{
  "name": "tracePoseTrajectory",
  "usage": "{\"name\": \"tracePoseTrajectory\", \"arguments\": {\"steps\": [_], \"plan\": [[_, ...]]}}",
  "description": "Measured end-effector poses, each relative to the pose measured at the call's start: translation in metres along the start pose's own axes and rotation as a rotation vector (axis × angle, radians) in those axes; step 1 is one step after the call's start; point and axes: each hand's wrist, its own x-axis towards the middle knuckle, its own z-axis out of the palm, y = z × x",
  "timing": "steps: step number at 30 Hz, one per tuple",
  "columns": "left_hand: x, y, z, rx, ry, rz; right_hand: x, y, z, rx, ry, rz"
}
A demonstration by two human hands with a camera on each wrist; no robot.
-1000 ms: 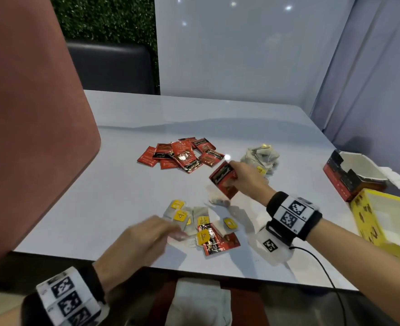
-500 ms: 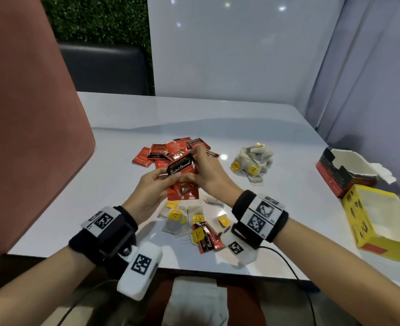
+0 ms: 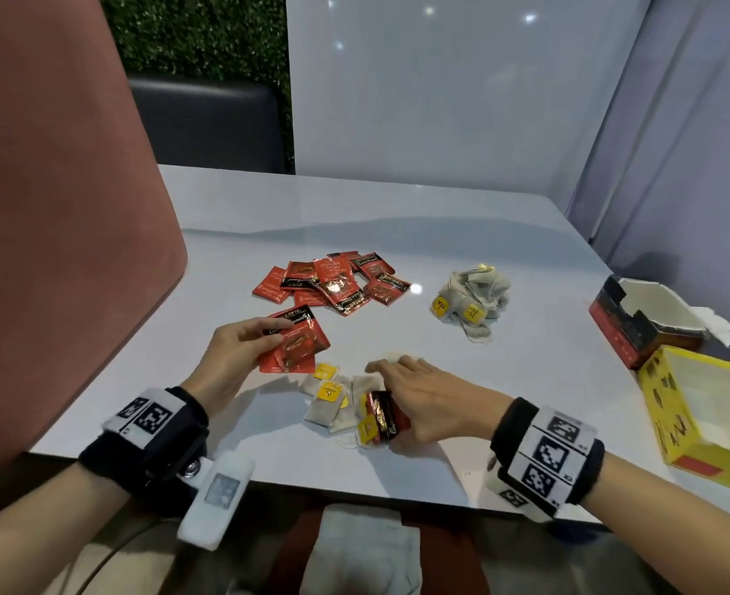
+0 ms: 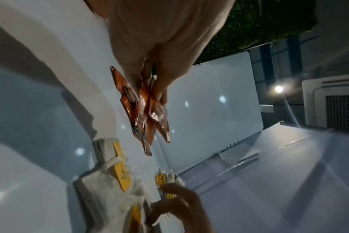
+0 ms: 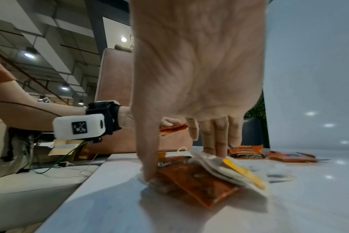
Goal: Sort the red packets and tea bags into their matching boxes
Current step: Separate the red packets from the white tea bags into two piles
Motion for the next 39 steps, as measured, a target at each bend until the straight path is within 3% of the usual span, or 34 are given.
{"name": "tracePoseTrajectory", "arguments": {"steps": [2,4,8,12,15,17,21,23,27,29,34,39], "plan": [[0.003,0.002,0.000,0.049,-0.008,0.016,-0.001,0.008,-0.014,0.140,0.018,0.047],[0.005,0.006,0.000,0.169,0.005,0.066,-0.005,0.020,-0.030,0.424,0.031,0.119],[0.008,0.020,0.015,0.358,-0.033,0.140,-0.009,0.032,-0.048,0.845,0.211,0.191],[0.002,0.035,0.049,0.279,-0.175,0.101,0.006,0.019,-0.061,0.983,0.300,0.291],[-0.004,0.039,0.073,0.190,-0.297,0.096,0.027,0.000,-0.068,0.793,0.331,0.371],[-0.002,0.039,0.075,0.172,-0.252,0.141,0.038,-0.008,-0.072,0.691,0.373,0.381],[0.001,0.036,0.052,0.148,-0.171,0.107,0.038,0.003,-0.074,0.803,0.312,0.282],[0.003,0.033,0.036,0.136,-0.166,0.041,0.032,0.017,-0.067,0.520,0.140,0.203],[0.024,0.032,0.003,0.122,-0.135,-0.020,0.022,0.040,-0.044,-0.134,-0.421,0.109],[0.040,0.036,-0.008,0.135,-0.138,-0.035,0.020,0.047,-0.035,-0.211,-0.497,0.088],[0.097,0.049,-0.023,0.189,-0.127,-0.036,0.011,0.056,-0.020,-0.143,-0.233,-0.008],[0.156,0.051,-0.023,0.372,-0.106,-0.029,-0.006,0.066,-0.008,0.028,-0.059,0.009]]}}
